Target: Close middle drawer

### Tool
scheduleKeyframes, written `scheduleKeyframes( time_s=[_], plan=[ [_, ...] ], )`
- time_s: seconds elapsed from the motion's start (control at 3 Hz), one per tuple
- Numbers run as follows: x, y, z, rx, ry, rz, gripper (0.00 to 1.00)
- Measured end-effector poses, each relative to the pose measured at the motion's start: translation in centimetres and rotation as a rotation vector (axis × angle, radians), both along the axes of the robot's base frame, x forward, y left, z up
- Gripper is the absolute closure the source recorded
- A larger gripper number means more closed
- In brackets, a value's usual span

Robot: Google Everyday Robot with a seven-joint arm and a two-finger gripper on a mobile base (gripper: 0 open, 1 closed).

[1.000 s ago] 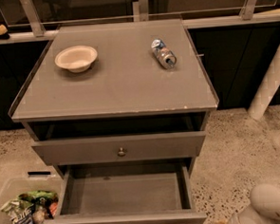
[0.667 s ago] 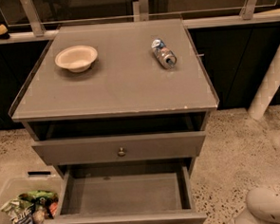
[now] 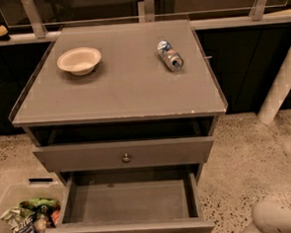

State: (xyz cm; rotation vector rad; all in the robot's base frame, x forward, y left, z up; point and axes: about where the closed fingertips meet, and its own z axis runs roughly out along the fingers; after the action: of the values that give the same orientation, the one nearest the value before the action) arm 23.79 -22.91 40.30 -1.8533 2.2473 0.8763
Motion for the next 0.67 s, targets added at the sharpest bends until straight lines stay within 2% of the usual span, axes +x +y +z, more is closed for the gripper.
scheduleKeyframes(
  time_s=[0.33,0.67],
  plan=[
    [-0.9,2.6,-2.1,0.063,0.008,0.074,0.0],
    [-1.1,4.2,-2.8,0.104,-0.032,0.119,0.0]
  ],
)
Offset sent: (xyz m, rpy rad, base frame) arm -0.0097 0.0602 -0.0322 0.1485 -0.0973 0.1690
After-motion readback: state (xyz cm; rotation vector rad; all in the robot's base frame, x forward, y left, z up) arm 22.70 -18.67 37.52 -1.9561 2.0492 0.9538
